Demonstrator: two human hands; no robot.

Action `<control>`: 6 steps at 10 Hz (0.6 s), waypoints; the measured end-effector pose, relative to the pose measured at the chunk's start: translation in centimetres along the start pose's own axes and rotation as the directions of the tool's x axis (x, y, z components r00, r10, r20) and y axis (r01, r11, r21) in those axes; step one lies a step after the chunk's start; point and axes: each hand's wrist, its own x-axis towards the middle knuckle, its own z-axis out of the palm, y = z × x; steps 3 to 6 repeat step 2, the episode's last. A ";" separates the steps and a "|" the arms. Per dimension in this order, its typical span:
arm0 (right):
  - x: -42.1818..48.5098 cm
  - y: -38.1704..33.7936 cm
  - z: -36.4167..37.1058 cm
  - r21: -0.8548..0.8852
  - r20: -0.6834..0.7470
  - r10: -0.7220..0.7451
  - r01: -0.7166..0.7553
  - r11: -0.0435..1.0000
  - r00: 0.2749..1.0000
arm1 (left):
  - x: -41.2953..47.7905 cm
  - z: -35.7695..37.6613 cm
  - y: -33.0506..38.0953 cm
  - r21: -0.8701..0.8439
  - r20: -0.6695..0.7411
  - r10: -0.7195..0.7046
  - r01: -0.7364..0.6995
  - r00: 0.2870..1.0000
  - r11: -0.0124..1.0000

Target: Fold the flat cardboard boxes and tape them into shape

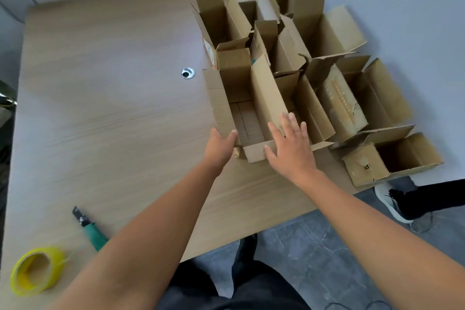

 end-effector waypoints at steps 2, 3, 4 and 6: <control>1.3 -0.3 -2.8 0.156 -0.063 -0.019 0.028 0.987 0.998 | -1.0 -1.6 3.7 0.368 -0.108 0.285 -0.228 0.952 0.901; 1.3 -0.3 -2.8 0.156 -0.063 -0.019 0.028 0.987 0.998 | -1.0 -1.6 3.7 0.368 -0.108 0.285 -0.228 0.952 0.901; 1.3 -0.3 -2.8 0.156 -0.063 -0.019 0.028 0.987 0.998 | -1.0 -1.6 3.7 0.368 -0.108 0.285 -0.228 0.952 0.901; 1.3 -0.3 -2.8 0.156 -0.063 -0.019 0.028 0.987 0.998 | -1.0 -1.6 3.7 0.368 -0.108 0.285 -0.228 0.952 0.901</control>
